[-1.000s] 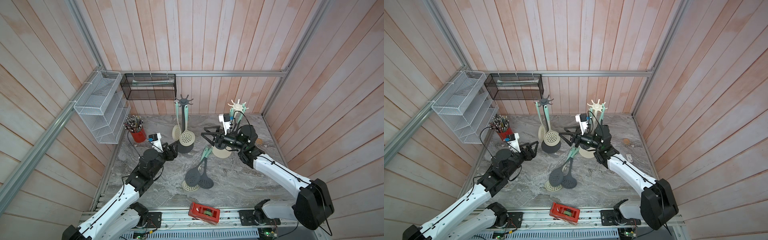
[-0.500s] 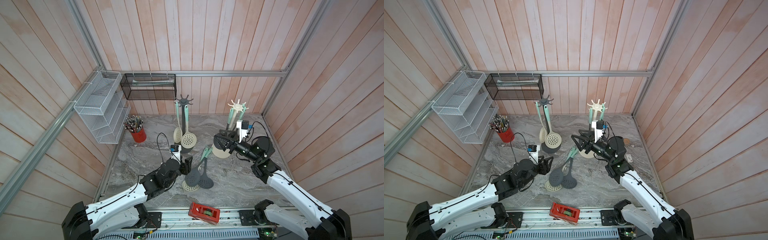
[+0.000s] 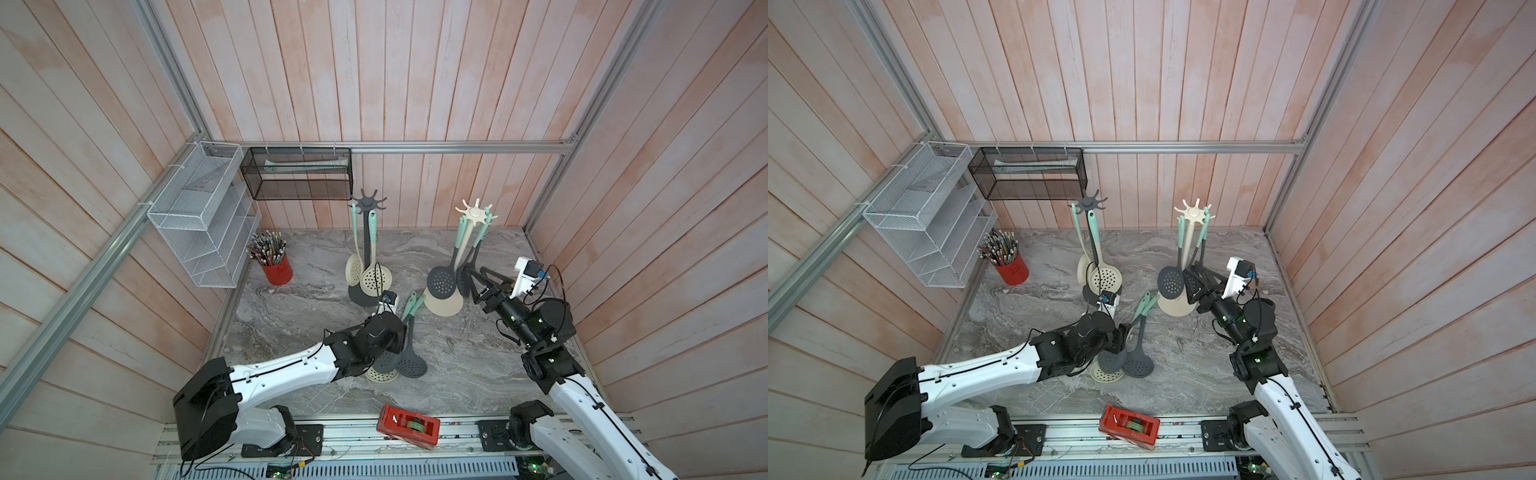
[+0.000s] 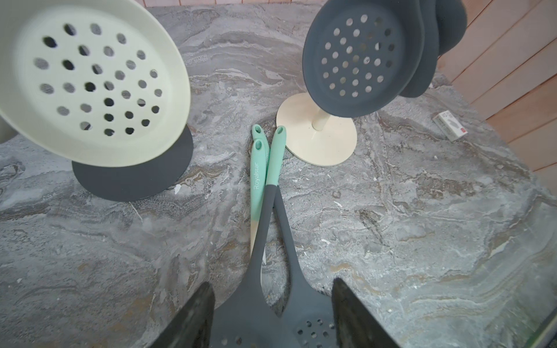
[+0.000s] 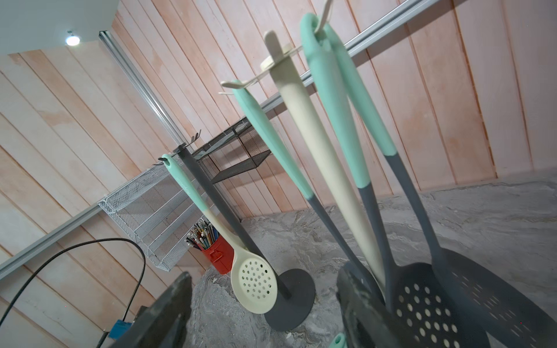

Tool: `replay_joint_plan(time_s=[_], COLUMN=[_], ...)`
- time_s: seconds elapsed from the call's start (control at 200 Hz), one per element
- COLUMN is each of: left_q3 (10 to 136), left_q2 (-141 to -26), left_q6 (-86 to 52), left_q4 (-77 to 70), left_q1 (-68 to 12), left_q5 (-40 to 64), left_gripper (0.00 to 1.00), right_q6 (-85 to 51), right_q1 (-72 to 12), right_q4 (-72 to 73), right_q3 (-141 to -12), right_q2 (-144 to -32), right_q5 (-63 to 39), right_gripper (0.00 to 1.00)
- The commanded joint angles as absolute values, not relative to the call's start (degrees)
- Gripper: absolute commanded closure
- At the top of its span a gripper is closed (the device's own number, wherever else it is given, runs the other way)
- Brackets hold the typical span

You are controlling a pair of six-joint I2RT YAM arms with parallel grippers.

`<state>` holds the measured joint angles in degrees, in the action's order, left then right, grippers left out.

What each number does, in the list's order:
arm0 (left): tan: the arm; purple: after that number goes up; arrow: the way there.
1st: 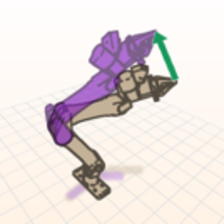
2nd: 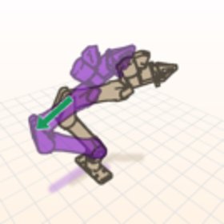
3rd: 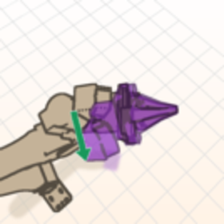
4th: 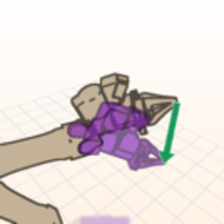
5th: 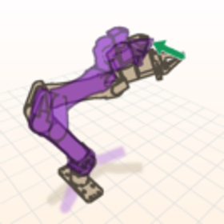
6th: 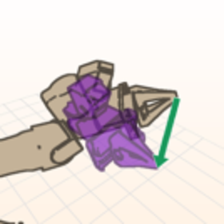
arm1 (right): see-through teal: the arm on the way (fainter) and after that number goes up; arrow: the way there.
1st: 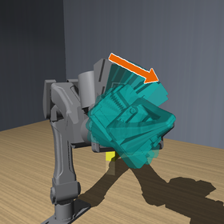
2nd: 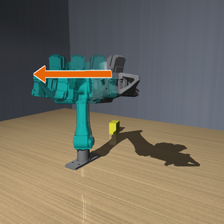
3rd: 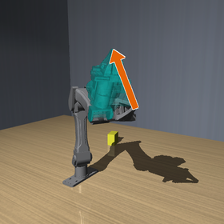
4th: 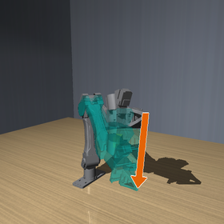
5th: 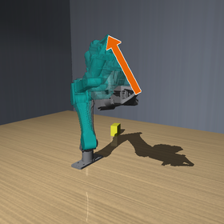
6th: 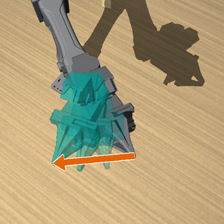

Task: Hang the skimmer on the kitchen utensil rack
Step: Pick up the skimmer from the center of the board.

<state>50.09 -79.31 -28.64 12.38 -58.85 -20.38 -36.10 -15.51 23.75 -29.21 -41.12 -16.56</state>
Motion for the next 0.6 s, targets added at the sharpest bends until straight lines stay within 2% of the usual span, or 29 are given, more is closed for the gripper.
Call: replay_joint_plan(time_s=[0.0,0.28,0.595], left_q3=[53.7,59.7,63.6], left_q2=[-83.1,-92.7,-98.0], left_q6=[-27.2,-27.0,-27.8], left_q4=[16.5,23.2,28.3], left_q1=[-59.1,-59.0,-59.0], left_q5=[-17.4,-14.2,-17.6], left_gripper=[0.38,0.43,0.50], right_q6=[-38.0,-39.2,-40.1], right_q1=[-14.0,-10.8,-8.8], right_q4=[24.0,24.8,25.7], right_q3=[-28.3,-26.3,-25.1], right_q2=[-39.5,-38.9,-39.1], right_q5=[-17.7,-20.4,-21.8], right_gripper=[0.23,0.23,0.22])
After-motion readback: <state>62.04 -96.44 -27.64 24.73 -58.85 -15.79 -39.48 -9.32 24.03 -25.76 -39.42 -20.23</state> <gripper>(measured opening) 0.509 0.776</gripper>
